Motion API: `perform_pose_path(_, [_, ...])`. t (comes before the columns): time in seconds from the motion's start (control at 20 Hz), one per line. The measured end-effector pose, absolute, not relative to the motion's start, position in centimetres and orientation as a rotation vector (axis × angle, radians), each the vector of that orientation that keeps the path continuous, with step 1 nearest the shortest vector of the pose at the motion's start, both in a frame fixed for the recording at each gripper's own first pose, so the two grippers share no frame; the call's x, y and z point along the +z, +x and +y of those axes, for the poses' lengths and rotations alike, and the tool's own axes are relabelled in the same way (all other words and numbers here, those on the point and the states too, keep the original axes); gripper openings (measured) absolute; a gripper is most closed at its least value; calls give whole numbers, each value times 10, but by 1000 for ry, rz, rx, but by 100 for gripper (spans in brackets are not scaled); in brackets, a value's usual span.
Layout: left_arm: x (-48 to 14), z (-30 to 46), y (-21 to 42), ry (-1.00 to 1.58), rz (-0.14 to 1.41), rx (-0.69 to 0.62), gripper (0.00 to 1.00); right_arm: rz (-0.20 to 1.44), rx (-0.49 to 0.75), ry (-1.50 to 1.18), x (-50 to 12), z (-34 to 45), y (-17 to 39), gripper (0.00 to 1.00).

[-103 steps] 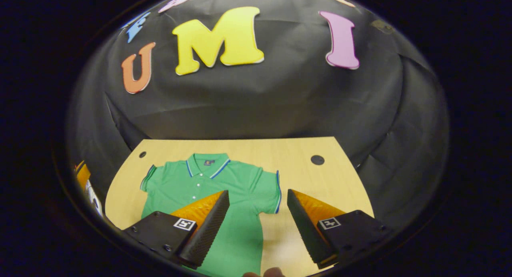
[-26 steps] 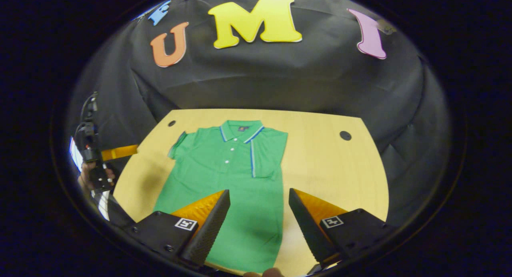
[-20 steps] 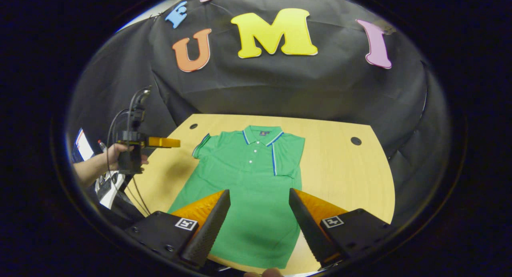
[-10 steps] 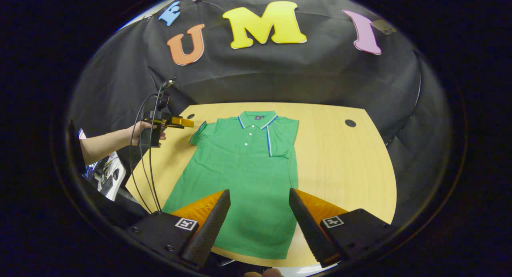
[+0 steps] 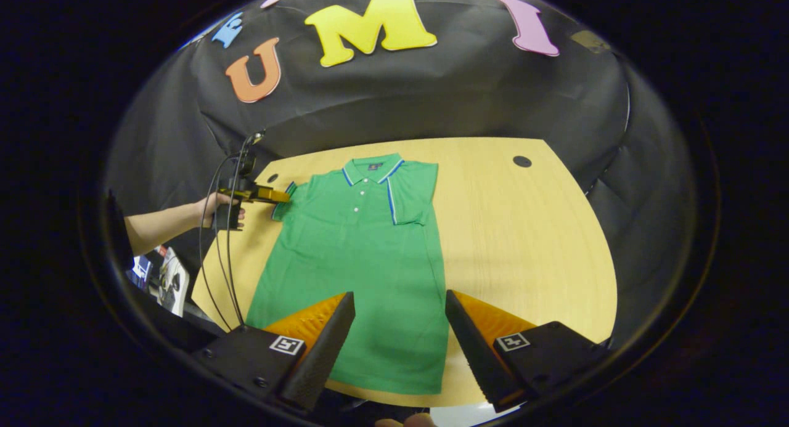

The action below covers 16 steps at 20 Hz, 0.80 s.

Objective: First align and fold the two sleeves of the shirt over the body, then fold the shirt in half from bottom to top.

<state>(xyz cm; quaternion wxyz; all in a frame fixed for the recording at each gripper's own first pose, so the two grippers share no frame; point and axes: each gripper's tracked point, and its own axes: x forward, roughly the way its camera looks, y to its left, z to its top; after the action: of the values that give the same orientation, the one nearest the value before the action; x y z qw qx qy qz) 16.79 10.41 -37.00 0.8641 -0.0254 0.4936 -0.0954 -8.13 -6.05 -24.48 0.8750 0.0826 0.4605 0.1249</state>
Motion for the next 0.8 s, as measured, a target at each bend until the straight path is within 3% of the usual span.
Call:
perform_pose_path(0.2, [-374, 104, 170, -11, 1051, -183, 66, 963, 243, 190, -248, -68, -79, 97])
perform_pose_path(0.25, [-374, 102, 170, -4, 1056, -180, 71, 964, 238, 192, -249, -70, -79, 97])
perform_pose_path(0.3, [-375, 100, 170, 5, 1061, -174, 65, 966, 231, 198, -251, -72, -79, 96])
perform_pose_path(0.4, [-377, 106, 172, 50, 1071, -144, 40, 976, 214, 219, -254, -78, -80, 96])
perform_pose_path(0.45, [-376, 108, 174, 65, 1068, -127, 32, 982, 212, 238, -255, -78, -81, 96])
perform_pose_path(0.5, [-376, 108, 173, 74, 1073, -120, 13, 983, 208, 253, -256, -78, -80, 96])
perform_pose_path(0.8, [-362, 109, 173, 76, 1053, -95, 3, 956, 180, 282, -255, -90, -77, 97])
